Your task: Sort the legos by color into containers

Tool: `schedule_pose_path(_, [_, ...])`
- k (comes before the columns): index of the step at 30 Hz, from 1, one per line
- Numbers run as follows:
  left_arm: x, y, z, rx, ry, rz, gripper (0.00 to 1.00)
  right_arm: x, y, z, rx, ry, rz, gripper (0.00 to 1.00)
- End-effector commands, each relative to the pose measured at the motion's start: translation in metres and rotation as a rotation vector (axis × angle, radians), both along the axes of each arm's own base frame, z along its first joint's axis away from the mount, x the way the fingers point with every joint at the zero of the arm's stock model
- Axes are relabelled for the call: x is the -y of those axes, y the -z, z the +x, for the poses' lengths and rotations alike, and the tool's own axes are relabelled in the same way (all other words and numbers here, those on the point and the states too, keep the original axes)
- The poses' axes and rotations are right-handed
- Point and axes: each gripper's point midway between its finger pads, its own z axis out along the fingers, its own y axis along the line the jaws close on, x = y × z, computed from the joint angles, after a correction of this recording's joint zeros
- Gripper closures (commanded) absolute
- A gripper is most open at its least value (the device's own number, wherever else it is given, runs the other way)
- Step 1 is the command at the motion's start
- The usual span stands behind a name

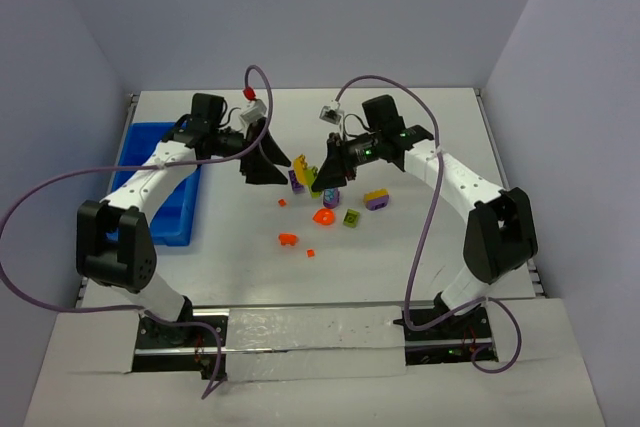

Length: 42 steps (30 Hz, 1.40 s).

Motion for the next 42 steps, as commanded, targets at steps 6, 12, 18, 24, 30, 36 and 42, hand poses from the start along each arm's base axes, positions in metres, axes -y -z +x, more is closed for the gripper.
schedule_pose_path(6, [0.019,-0.012,-0.009,0.013,0.075,-0.061,0.28,-0.008,-0.020,-0.030,0.036,-0.112,0.063,1.00])
schedule_pose_path(12, [0.024,-0.016,-0.019,-0.009,0.132,-0.086,0.42,-0.008,-0.012,-0.028,0.032,-0.103,0.045,1.00])
schedule_pose_path(18, [0.029,-0.010,-0.017,-0.035,0.123,-0.065,0.69,-0.009,-0.010,-0.026,0.052,-0.089,0.027,1.00])
schedule_pose_path(24, [0.031,0.009,-0.004,-0.049,0.059,-0.009,1.00,-0.002,-0.013,-0.026,0.086,-0.070,0.016,1.00])
schedule_pose_path(30, [0.016,0.042,0.016,-0.080,-0.024,0.069,1.00,0.030,-0.012,-0.008,0.114,0.018,-0.013,1.00])
schedule_pose_path(36, [-0.008,0.078,0.038,-0.100,-0.117,0.176,1.00,0.055,-0.001,0.006,0.115,0.078,-0.046,1.00])
schedule_pose_path(42, [-0.019,0.117,0.062,-0.093,-0.262,0.314,1.00,0.056,0.012,0.013,0.094,0.088,-0.069,1.00])
